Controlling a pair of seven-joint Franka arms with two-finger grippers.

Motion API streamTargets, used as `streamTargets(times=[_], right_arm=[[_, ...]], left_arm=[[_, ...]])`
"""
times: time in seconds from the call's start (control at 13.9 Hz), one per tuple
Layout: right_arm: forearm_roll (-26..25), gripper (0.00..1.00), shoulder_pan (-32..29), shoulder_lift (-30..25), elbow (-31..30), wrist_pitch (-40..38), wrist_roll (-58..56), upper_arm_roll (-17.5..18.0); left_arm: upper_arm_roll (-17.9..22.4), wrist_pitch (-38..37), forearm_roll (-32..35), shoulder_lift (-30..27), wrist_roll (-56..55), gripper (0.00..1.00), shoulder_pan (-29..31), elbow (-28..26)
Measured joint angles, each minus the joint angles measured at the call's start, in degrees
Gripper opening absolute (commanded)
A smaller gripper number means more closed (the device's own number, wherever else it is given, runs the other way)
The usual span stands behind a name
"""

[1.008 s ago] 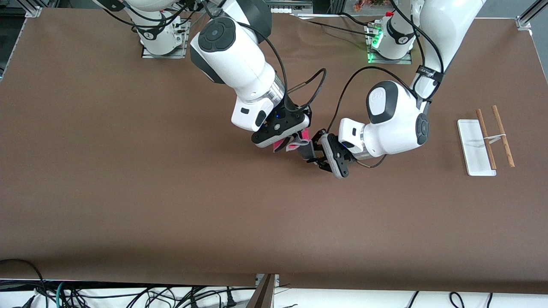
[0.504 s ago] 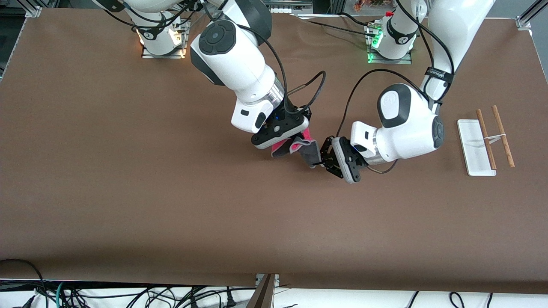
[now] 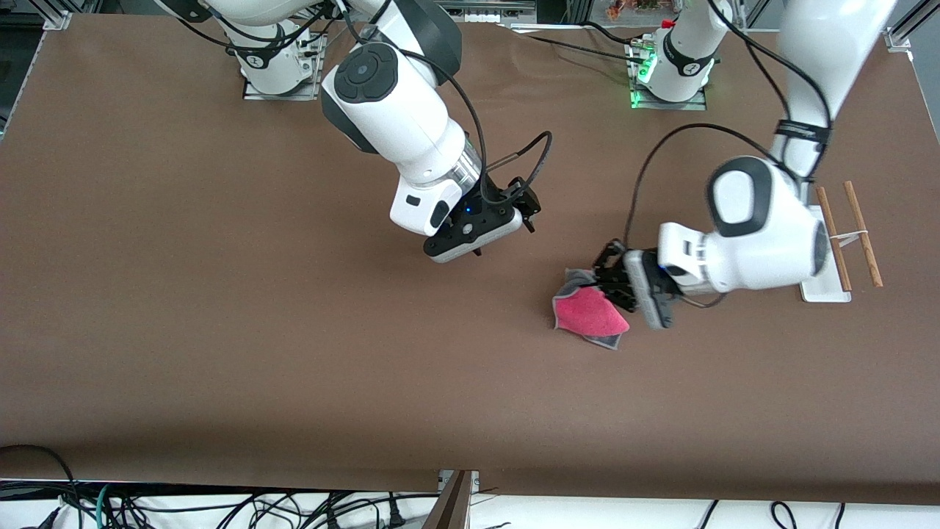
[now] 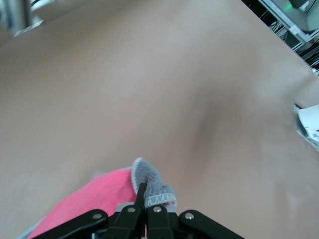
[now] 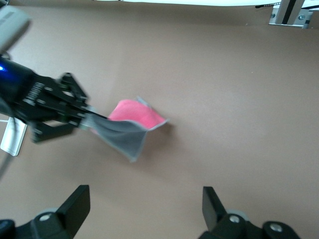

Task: Pass towel and hang on rack

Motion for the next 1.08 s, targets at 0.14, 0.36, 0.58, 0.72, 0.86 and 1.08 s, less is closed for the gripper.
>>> streamTargets(times=[0.14,0.36,0.58,0.72,0.86,1.08], right_arm=[[0.0,1.0,-0.87,0.0,0.01,-0.01,0.0,-0.18],[0.0,1.0,-2.52,-0.01,0.0,-1.31,-0.05,-0.19],[-0.01,1.0,-5.11,-0.27,0.13,-7.16,-0.12,-0.32],[-0.13,1.0,-8.04,-1.4,0.25,-12.3,-0.26,-0.52],[-0.24,1.0,-11.58,-3.13,0.51,-16.24,-0.33,-1.13],[-1.7,1.0,-16.51,-6.26,0.68,-21.33,-0.71,-3.66]], left_arm=[[0.31,-9.3,5.04,-0.08,0.84,0.0,8.16,1.49],[0.43,-23.74,10.49,-0.59,4.23,0.0,20.89,6.06],[0.54,-29.16,12.67,-0.51,10.76,0.0,31.22,7.1],[0.54,-31.17,15.5,0.2,14.68,0.0,36.53,7.1],[0.52,-32.22,18.73,0.76,19.48,0.0,40.7,7.15],[0.47,-34.75,23.46,1.06,24.44,0.0,44.81,8.04]])
